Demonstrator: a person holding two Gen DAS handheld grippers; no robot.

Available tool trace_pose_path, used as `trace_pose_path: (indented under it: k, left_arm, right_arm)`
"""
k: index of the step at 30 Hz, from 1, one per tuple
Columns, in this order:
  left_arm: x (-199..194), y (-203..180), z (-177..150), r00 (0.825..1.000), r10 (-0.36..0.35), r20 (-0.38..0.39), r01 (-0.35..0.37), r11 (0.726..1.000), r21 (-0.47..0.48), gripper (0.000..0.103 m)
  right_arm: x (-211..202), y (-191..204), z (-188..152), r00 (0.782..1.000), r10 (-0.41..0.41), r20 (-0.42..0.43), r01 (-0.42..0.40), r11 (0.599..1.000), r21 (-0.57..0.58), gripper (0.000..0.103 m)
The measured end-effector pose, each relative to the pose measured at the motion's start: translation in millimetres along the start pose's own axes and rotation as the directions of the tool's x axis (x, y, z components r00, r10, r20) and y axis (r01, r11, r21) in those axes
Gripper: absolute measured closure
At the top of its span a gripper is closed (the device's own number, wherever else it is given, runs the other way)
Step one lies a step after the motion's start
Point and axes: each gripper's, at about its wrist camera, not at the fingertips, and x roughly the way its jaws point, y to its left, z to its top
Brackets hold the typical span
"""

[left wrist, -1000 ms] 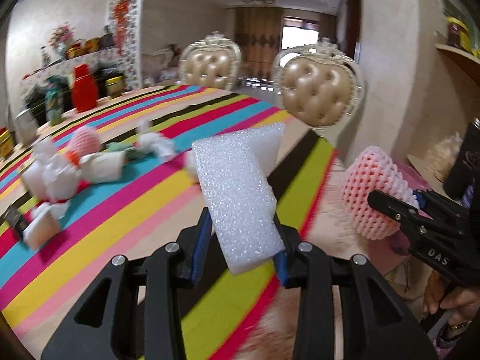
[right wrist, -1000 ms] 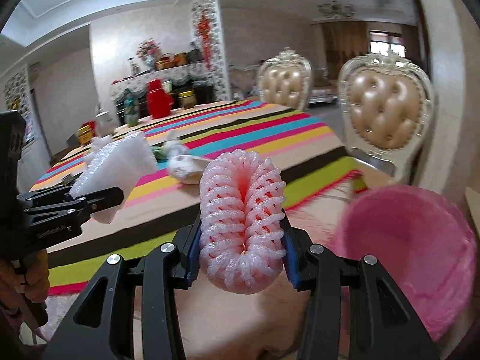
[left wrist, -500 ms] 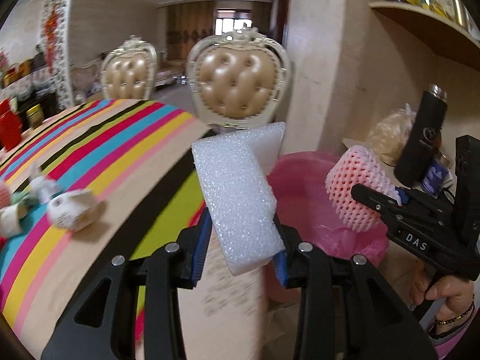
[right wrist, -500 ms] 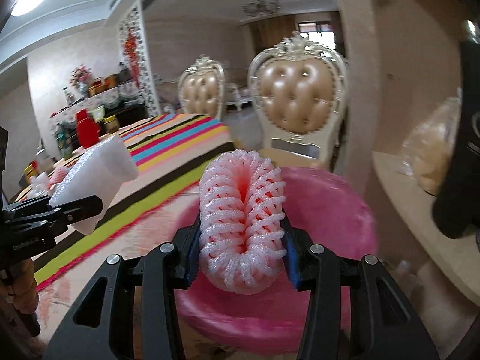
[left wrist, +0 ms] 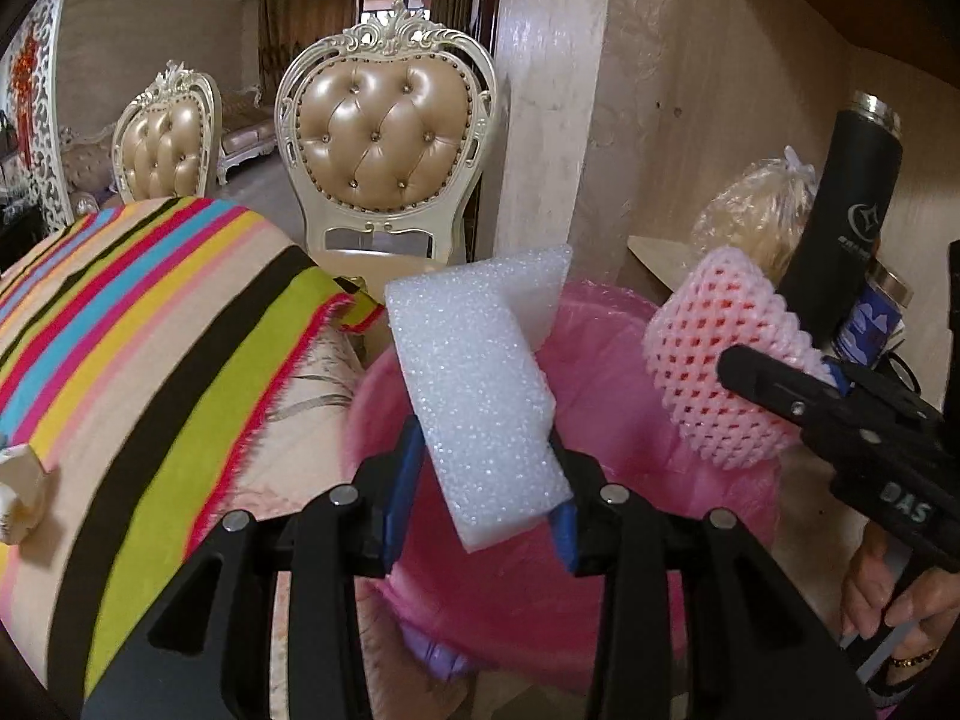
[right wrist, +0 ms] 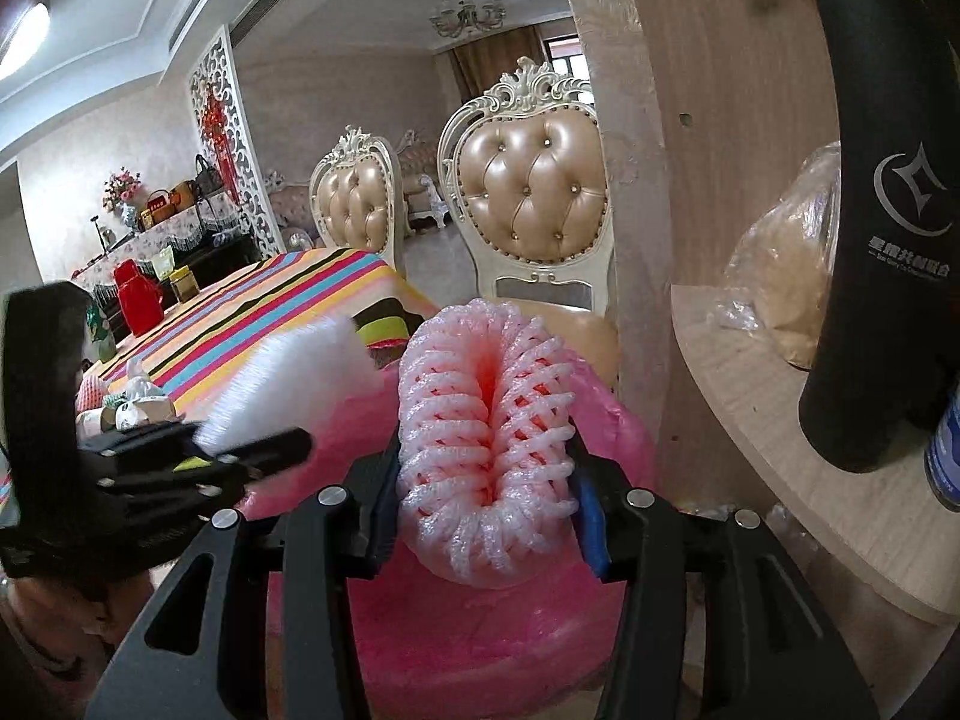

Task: Collect trash
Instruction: 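Carry the pink net and white foam block over the pink bin with both grippers, then open both grippers to drop the net and foam block into the bin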

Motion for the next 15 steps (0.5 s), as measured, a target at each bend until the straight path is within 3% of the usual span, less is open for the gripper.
trace_pose_path:
  k: [1,3,5,7,9,13,15]
  left_arm:
    - [2,2,-1,1.000,0.007,-0.002,-0.007,1.000,-0.010,0.057]
    - [-1,11,-4,1.000,0.027,0.007,-0.026,0.998,-0.054,0.034]
    - [-14,24,-7,0.998,0.047,0.046,-0.042,0.995,-0.096,0.026]
    - [-28,36,-9,0.995,0.079,0.068,-0.071,0.991,-0.116,0.023]
    - [-43,48,-10,0.990,0.111,0.084,-0.101,0.988,-0.117,0.020]
    - [-83,70,-22,0.955,0.262,0.138,-0.250,0.963,-0.100,0.009]
    - [-106,84,-32,0.927,0.341,0.153,-0.329,0.939,-0.101,0.005]
  right_arm:
    - [1,0,1,1.000,0.004,0.000,-0.004,1.000,0.004,0.052]
    - [-1,0,1,1.000,0.010,0.000,-0.010,1.000,0.010,0.046]
    - [0,1,2,1.000,0.020,0.006,-0.020,1.000,0.013,0.041]
    - [0,5,1,1.000,0.016,0.004,-0.016,1.000,0.007,0.027]
    - [0,8,2,1.000,0.011,0.006,-0.011,1.000,0.007,0.026]
    - [-5,20,4,1.000,0.019,0.018,-0.019,1.000,-0.009,0.024]
    - [-6,27,5,0.999,0.026,0.022,-0.026,1.000,-0.012,0.022]
